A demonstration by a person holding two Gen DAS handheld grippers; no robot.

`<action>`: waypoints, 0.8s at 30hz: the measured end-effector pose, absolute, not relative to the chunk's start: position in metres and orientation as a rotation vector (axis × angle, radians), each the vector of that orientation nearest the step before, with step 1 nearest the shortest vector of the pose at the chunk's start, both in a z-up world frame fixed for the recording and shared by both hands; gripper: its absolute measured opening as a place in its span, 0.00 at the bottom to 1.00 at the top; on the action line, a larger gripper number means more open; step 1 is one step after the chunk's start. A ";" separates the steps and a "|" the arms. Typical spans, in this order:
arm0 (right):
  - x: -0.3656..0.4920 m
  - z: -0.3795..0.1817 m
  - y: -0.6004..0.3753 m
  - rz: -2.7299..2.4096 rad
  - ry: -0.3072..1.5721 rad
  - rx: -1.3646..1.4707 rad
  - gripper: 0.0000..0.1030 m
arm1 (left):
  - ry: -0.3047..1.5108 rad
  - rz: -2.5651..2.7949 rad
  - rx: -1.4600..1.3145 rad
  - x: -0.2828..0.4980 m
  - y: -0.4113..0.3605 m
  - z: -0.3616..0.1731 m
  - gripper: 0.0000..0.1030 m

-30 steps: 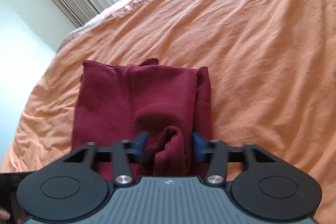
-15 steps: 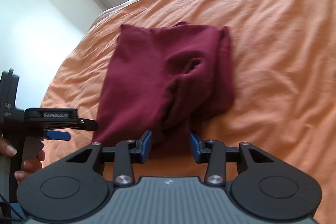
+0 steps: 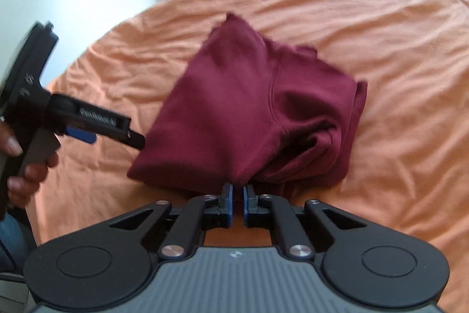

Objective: Fold small clothes
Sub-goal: 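Lift the side edge with the right tool and fold it across the sweater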

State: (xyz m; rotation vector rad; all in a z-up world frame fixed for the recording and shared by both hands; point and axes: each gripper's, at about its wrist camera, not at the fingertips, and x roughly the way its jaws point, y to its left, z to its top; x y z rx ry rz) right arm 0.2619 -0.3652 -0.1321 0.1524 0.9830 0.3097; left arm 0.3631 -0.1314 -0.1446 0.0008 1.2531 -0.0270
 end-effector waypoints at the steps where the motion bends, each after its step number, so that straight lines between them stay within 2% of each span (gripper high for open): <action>1: 0.262 -0.138 -0.366 0.305 1.000 0.166 0.07 | 1.256 -0.023 0.003 0.363 -0.131 -0.146 0.98; 7: 0.252 -0.137 -0.377 0.262 1.002 0.239 0.11 | 1.290 -0.007 0.036 0.360 -0.136 -0.161 0.98; 9: 0.248 -0.129 -0.386 0.233 0.969 0.251 0.30 | 1.290 -0.018 0.035 0.357 -0.135 -0.162 0.98; 10: 0.248 -0.126 -0.392 0.214 0.952 0.264 0.49 | 1.287 -0.021 0.031 0.357 -0.135 -0.163 0.98; 11: 0.249 -0.123 -0.397 0.196 0.934 0.277 0.58 | 1.287 -0.022 0.029 0.356 -0.134 -0.163 0.98; 16: 0.276 -0.122 -0.416 0.096 0.866 0.348 0.60 | 1.285 -0.019 0.011 0.357 -0.132 -0.160 0.98; 18: 0.291 -0.126 -0.420 0.049 0.846 0.383 0.53 | 1.283 -0.016 0.012 0.357 -0.133 -0.160 0.98; 20: 0.304 -0.133 -0.422 -0.011 0.872 0.398 0.37 | 1.281 -0.015 0.013 0.357 -0.134 -0.160 0.98; 24: 0.309 -0.149 -0.423 -0.052 0.923 0.390 0.34 | 1.281 -0.017 0.017 0.357 -0.134 -0.160 0.98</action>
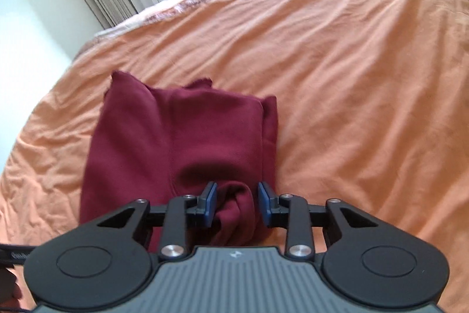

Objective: Fold small clothes
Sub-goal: 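Lift the side edge with the right tool and fold it across the sweater, then lay the folded side down and open the right tool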

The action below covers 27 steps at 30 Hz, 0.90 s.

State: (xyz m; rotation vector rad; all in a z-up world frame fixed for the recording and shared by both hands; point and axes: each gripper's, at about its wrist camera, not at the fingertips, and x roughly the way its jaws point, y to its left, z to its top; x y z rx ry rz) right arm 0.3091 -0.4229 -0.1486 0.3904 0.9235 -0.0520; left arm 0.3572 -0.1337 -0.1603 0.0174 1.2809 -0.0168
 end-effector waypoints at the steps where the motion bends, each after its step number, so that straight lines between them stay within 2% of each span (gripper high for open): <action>1: 0.306 -0.151 -0.423 -0.047 0.931 0.380 0.34 | 1.280 -0.016 0.019 0.357 -0.134 -0.160 0.98; 5: 0.291 -0.161 -0.424 -0.052 0.970 0.345 0.49 | 1.281 -0.019 0.015 0.355 -0.134 -0.162 0.98; 12: 0.273 -0.157 -0.434 -0.053 0.956 0.361 0.66 | 1.281 -0.023 0.012 0.355 -0.133 -0.163 0.98; 17: 0.258 -0.148 -0.427 -0.035 0.949 0.367 0.91 | 1.280 -0.026 0.019 0.354 -0.134 -0.162 0.98; 23: 0.240 -0.139 -0.409 0.019 0.987 0.361 1.00 | 1.271 -0.032 0.005 0.341 -0.132 -0.155 0.99; 27: 0.244 -0.136 -0.411 0.016 0.956 0.369 1.00 | 1.261 -0.064 0.020 0.328 -0.131 -0.150 0.99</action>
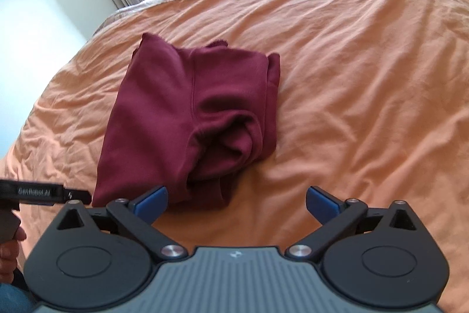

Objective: Fold small clothes
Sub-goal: 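Lay the folded side down and open the right tool, then move both open tools to the end of the folded sweater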

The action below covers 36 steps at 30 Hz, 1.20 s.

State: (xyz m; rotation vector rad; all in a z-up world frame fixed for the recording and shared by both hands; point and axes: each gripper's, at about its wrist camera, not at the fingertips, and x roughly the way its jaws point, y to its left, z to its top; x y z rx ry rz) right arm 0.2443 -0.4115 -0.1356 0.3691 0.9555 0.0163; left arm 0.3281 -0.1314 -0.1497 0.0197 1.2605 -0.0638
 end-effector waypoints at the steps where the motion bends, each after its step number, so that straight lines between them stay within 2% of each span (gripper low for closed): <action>1: 0.249 -0.136 -0.413 0.016 0.947 0.370 1.00 | 1.255 -0.074 0.028 0.327 -0.132 -0.149 0.99; 9: 0.303 -0.140 -0.434 -0.052 0.866 0.358 1.00 | 1.194 -0.101 0.050 0.346 -0.139 -0.146 0.99; 16: 0.326 -0.162 -0.443 -0.166 1.034 0.310 1.00 | 1.138 -0.080 0.036 0.368 -0.145 -0.145 0.99; 23: 0.288 -0.169 -0.437 -0.083 1.122 0.224 1.00 | 1.147 -0.067 0.046 0.374 -0.148 -0.153 0.99; 29: 0.269 -0.149 -0.453 -0.041 0.953 0.308 1.00 | 1.149 -0.075 0.033 0.373 -0.147 -0.152 0.99; 36: 0.318 -0.158 -0.473 0.089 0.849 0.506 1.00 | 1.117 -0.089 0.036 0.383 -0.155 -0.150 0.99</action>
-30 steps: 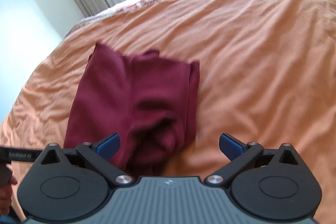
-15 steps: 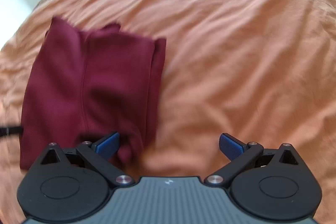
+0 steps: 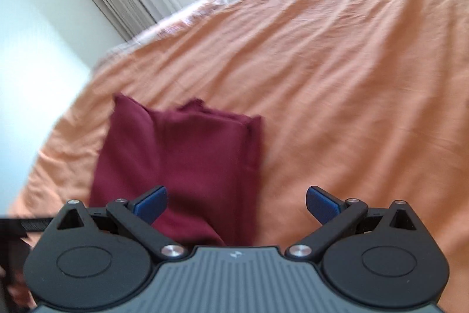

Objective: Fold small clothes
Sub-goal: 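Move both open tools to the end of the folded sweater, then close both tools on the end of the sweater bundle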

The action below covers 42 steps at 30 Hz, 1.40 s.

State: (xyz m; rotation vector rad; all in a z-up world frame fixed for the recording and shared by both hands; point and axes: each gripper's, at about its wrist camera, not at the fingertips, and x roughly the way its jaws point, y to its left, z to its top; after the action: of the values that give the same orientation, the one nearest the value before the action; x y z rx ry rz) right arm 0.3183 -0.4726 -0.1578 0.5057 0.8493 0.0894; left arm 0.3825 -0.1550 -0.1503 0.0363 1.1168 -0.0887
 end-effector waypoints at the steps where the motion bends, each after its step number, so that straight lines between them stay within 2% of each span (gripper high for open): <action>1: 0.325 -0.162 -0.472 0.103 0.842 0.513 1.00 | 1.111 -0.091 0.041 0.385 -0.157 -0.151 0.99; 8: 0.358 -0.198 -0.461 0.116 0.902 0.494 1.00 | 1.060 -0.130 0.099 0.398 -0.165 -0.161 0.99; 18: 0.350 -0.207 -0.458 0.142 0.879 0.478 1.00 | 1.110 -0.143 -0.029 0.405 -0.152 -0.183 1.00; 21: 0.348 -0.202 -0.451 0.138 0.883 0.462 0.88 | 1.140 -0.147 -0.055 0.410 -0.150 -0.186 1.00; 23: 0.347 -0.201 -0.448 0.151 0.884 0.478 0.71 | 1.155 -0.156 -0.068 0.412 -0.149 -0.186 1.00; 25: 0.346 -0.200 -0.444 0.152 0.894 0.496 0.66 | 1.161 -0.167 -0.067 0.414 -0.149 -0.186 0.99; 27: 0.347 -0.201 -0.444 0.135 0.898 0.529 0.59 | 1.157 -0.199 -0.054 0.414 -0.151 -0.184 0.92; 31: 0.342 -0.196 -0.443 0.107 0.899 0.573 0.39 | 1.163 -0.256 -0.063 0.415 -0.151 -0.180 0.82; 33: 0.340 -0.188 -0.437 0.093 0.895 0.539 0.32 | 1.178 -0.291 -0.099 0.417 -0.149 -0.181 0.66; 35: 0.337 -0.180 -0.430 0.079 0.890 0.504 0.24 | 1.193 -0.332 -0.146 0.419 -0.146 -0.181 0.55; 39: 0.331 -0.157 -0.413 0.053 0.858 0.436 0.19 | 1.198 -0.342 -0.166 0.419 -0.143 -0.177 0.35; 42: 0.327 -0.136 -0.392 0.050 0.831 0.373 0.18 | 1.187 -0.344 -0.144 0.417 -0.144 -0.167 0.27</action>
State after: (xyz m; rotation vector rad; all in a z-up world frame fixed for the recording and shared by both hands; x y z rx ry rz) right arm 0.3273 -0.3923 -0.1363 0.3729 0.8310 0.0501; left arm 0.4174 -0.1443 -0.1673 -0.1444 1.1869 -0.3438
